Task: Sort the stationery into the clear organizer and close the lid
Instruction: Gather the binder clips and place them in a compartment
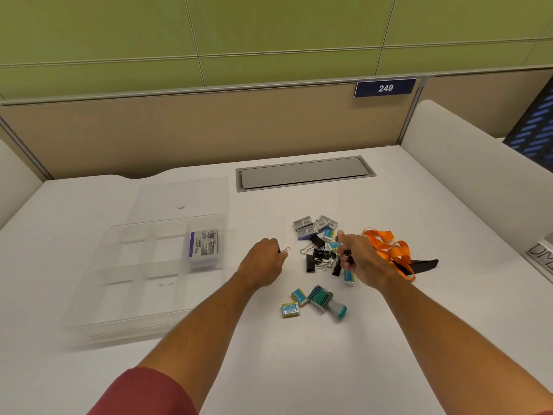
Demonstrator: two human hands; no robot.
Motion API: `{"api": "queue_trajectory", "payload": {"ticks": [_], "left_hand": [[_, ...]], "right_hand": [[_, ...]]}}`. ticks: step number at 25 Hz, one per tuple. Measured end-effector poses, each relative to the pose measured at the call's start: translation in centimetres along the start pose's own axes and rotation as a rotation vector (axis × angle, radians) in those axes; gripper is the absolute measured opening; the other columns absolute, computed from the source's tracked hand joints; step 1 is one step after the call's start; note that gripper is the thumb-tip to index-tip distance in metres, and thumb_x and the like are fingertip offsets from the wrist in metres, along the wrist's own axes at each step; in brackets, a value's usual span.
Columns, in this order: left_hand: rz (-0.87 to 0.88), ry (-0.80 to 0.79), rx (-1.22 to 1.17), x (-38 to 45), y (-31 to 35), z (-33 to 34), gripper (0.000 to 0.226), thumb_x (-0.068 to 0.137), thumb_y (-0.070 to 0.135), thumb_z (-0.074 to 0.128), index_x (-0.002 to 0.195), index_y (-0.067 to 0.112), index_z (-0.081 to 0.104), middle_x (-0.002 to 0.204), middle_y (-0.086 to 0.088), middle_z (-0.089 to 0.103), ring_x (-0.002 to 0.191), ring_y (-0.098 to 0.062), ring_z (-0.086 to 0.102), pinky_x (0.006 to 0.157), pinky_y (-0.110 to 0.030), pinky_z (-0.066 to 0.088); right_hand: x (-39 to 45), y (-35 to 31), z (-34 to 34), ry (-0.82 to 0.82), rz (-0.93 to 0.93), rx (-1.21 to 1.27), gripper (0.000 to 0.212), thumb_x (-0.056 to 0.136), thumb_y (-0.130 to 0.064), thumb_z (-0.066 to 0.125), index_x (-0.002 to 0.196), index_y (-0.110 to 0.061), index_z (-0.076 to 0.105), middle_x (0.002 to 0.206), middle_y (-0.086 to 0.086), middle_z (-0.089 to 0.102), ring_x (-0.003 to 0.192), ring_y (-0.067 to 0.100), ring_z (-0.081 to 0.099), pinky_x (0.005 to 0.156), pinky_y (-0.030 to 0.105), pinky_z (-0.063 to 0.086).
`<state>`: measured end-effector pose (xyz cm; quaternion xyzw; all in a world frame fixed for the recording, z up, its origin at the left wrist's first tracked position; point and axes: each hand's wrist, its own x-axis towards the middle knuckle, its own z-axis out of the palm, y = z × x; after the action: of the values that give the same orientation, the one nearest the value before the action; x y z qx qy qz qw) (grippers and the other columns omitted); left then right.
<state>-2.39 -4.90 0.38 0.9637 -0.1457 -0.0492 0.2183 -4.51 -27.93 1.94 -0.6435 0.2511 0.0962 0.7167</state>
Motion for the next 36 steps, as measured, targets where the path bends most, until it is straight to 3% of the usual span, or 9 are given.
{"api": "queue_trajectory", "payload": {"ticks": [4,8,13,16,19,25,32,36], "left_hand": [[0.007,0.031,-0.007,-0.3,0.0,-0.6,0.031,0.1,0.033,0.04,0.098,0.005,0.054,0.095,-0.011,0.057,0.085,-0.023,0.05,0.073,-0.032,0.038],[-0.002,0.086,-0.06,-1.2,-0.1,-1.9,0.032,0.099,0.031,0.038,0.086,0.005,0.051,0.085,-0.013,0.058,0.076,-0.025,0.05,0.066,-0.035,0.037],[-0.041,0.15,-0.137,-2.9,-1.1,-4.0,0.035,0.095,0.03,0.035,0.079,0.002,0.049,0.076,-0.016,0.057,0.069,-0.029,0.049,0.061,-0.04,0.037],[-0.146,0.214,-0.326,-4.0,-2.2,-5.2,0.03,0.097,0.016,0.035,0.077,0.002,0.051,0.073,-0.015,0.056,0.068,-0.028,0.048,0.061,-0.038,0.035],[-0.4,0.26,-0.716,-5.1,-3.5,-6.7,0.031,0.095,0.02,0.033,0.069,0.014,0.049,0.07,-0.001,0.048,0.064,-0.016,0.039,0.059,-0.029,0.032],[-0.597,0.294,-0.982,-8.4,-8.2,-9.9,0.028,0.094,0.027,0.028,0.075,0.015,0.045,0.069,-0.002,0.042,0.056,-0.017,0.029,0.051,-0.027,0.023],[-0.727,0.339,-1.328,-12.3,-14.3,-14.4,0.027,0.088,0.027,0.038,0.067,0.014,0.051,0.064,-0.002,0.05,0.044,-0.014,0.038,0.039,-0.018,0.02],[-0.744,0.324,-1.301,-14.6,-18.8,-16.6,0.029,0.09,0.025,0.037,0.07,0.012,0.053,0.067,-0.004,0.05,0.048,-0.015,0.038,0.038,-0.019,0.023]], "right_hand": [[-0.6,-0.6,0.8,0.002,0.047,0.086,0.019,0.089,-0.024,0.052,0.073,-0.013,0.054,0.059,0.003,0.052,0.046,0.011,0.04,0.038,0.02,0.033],[-1.1,-1.2,2.3,-0.01,0.073,0.23,0.021,0.08,-0.018,0.042,0.077,-0.006,0.059,0.062,0.012,0.057,0.047,0.018,0.044,0.039,0.019,0.031],[-1.1,-2.0,5.2,-0.136,0.08,0.243,0.029,0.083,-0.021,0.037,0.077,-0.006,0.061,0.058,0.008,0.056,0.045,0.016,0.042,0.038,0.018,0.027],[-1.1,-2.2,7.7,-0.215,0.078,0.17,0.029,0.086,-0.024,0.041,0.078,-0.007,0.062,0.06,0.006,0.054,0.047,0.015,0.042,0.038,0.019,0.028],[-1.3,-2.2,10.5,-0.276,0.05,0.094,0.025,0.087,-0.015,0.042,0.086,-0.005,0.064,0.063,0.006,0.053,0.048,0.014,0.041,0.038,0.021,0.03],[-2.6,-1.8,17.2,-0.376,-0.054,-0.084,0.027,0.092,-0.007,0.039,0.095,-0.006,0.066,0.067,0.005,0.047,0.047,0.011,0.036,0.039,0.021,0.027],[-5.3,-1.2,26.1,-0.471,-0.121,-0.207,0.022,0.09,-0.008,0.047,0.094,-0.004,0.068,0.064,0.004,0.048,0.045,0.011,0.036,0.039,0.02,0.028],[-7.2,-0.4,31.3,-0.471,-0.136,-0.243,0.023,0.09,-0.01,0.046,0.097,-0.006,0.068,0.066,0.004,0.049,0.048,0.011,0.038,0.039,0.02,0.03]]}}
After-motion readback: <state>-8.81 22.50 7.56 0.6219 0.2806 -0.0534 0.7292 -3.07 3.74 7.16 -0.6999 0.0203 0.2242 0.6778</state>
